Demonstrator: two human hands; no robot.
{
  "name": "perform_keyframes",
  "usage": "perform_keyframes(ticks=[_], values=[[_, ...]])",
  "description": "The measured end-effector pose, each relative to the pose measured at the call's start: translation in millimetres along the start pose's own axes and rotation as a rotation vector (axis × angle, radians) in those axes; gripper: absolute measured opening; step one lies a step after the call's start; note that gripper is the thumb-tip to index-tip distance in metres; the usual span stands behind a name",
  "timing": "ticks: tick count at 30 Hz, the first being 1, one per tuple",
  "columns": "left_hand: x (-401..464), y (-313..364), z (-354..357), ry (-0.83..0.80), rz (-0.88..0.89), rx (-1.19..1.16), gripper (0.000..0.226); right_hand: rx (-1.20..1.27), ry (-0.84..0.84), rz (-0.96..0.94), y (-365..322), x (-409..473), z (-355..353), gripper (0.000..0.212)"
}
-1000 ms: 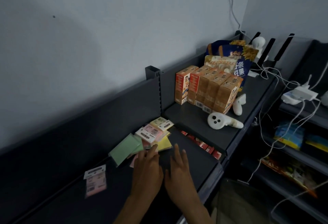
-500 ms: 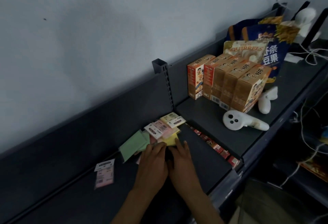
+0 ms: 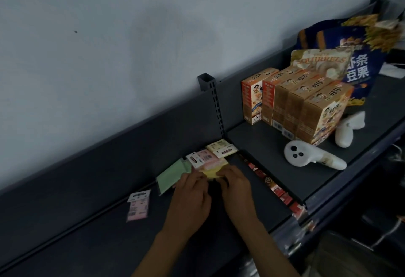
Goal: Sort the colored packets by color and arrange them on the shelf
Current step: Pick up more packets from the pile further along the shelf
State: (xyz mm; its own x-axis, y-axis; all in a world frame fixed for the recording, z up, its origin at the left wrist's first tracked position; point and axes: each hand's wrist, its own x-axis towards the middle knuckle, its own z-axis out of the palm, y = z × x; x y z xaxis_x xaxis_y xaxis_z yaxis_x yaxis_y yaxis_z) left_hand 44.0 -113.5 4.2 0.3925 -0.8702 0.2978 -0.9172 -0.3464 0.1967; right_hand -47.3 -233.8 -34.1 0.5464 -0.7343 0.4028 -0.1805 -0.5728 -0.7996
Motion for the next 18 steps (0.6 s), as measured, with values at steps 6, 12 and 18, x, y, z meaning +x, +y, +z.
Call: perform_keyframes(ticks=[6, 12, 18], values=[[15, 16, -25, 0.291, -0.181, -0.265, 0.033, 0.192, 0.098, 0.051, -21, -2, -25, 0.015], [15, 26, -22, 0.160, -0.492, -0.628, 0.020, 0.559, 0.195, 0.305, -43, 0, -51, 0.009], [14, 44, -24, 0.263, -0.567, -0.695, 0.022, 0.742, 0.183, 0.442, -39, -13, -58, 0.012]])
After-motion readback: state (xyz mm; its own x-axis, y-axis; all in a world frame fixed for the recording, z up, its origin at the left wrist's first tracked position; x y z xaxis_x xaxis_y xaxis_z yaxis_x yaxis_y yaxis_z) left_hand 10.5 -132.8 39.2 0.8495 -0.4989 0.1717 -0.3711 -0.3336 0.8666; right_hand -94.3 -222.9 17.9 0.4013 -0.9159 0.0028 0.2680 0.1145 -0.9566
